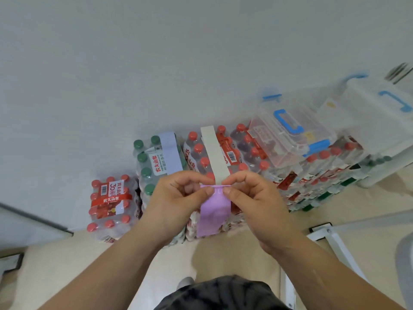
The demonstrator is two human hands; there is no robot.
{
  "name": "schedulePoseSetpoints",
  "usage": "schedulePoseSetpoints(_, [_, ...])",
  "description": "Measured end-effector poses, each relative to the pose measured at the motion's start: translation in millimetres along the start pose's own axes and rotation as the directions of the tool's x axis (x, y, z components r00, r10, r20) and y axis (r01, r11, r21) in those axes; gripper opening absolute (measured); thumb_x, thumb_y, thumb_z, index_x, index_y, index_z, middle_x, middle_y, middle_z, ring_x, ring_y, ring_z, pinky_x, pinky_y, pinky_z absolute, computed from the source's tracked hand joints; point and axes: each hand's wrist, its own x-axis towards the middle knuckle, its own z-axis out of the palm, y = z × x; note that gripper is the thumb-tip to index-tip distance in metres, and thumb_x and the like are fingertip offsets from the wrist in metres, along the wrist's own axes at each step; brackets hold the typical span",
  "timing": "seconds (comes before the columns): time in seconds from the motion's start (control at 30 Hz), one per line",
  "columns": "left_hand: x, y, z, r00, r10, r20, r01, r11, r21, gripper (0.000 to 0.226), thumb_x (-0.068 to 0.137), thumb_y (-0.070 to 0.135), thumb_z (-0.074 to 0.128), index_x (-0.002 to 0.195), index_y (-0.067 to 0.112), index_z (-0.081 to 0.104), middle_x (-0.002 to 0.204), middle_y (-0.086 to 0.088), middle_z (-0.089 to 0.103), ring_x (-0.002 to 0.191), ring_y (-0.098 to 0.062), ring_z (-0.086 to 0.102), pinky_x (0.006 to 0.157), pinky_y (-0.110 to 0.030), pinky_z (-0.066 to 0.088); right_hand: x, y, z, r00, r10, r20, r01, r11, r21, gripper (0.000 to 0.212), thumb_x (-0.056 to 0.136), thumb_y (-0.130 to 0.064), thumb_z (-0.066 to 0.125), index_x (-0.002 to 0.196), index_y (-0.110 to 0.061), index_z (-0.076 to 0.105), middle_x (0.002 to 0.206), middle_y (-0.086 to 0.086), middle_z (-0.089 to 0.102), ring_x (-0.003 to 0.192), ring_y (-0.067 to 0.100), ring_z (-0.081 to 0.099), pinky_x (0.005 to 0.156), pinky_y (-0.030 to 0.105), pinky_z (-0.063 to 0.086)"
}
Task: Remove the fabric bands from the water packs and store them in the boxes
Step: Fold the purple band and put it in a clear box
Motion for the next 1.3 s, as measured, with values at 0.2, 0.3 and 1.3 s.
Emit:
schedulePoseSetpoints(0.2, [1,-4,-1,1.0,0.004,-0.014,-0.004,1.0,0.018,0.024,0.084,-0.006,0.071,0.082,0.017,0.078,0.069,-0.029,0.061,0.058,-0.029,0.05,0.06,-0.037,0.044,6,7,6,1.0,0.015,0.002,-0.015,1.0,-0.018,0.03,0.094,0.003,0.061,0.083,-0.021,0.073,0.072,0.0,0.068,0.067,0.011,0.061,0.061,0.023,0.052])
schedulePoseSetpoints(0.3, [2,-7,-2,1.0,-0.005,-0.027,0.005,1.0,0.024,0.023,0.083,-0.006,0.071,0.08,0.016,0.078,0.071,-0.028,0.063,0.06,-0.041,0.052,0.061,-0.037,0.046,7,7,7,1.0,0.012,-0.002,-0.012,1.0,-0.026,0.028,0.091,0.002,0.064,0.079,-0.021,0.075,0.075,0.003,0.072,0.068,0.013,0.064,0.063,0.023,0.053])
schedulePoseSetpoints(1.3, [-1,3,-20,0.997,-0.07,-0.041,0.068,0.997,-0.037,0.016,0.081,-0.009,0.072,0.08,0.006,0.078,0.069,-0.009,0.073,0.065,-0.016,0.066,0.062,-0.025,0.054,12,7,20,0.997,-0.025,0.069,0.028,0.998,-0.051,0.016,0.092,-0.01,0.072,0.091,-0.025,0.077,0.086,0.003,0.076,0.082,0.019,0.072,0.074,0.032,0.059])
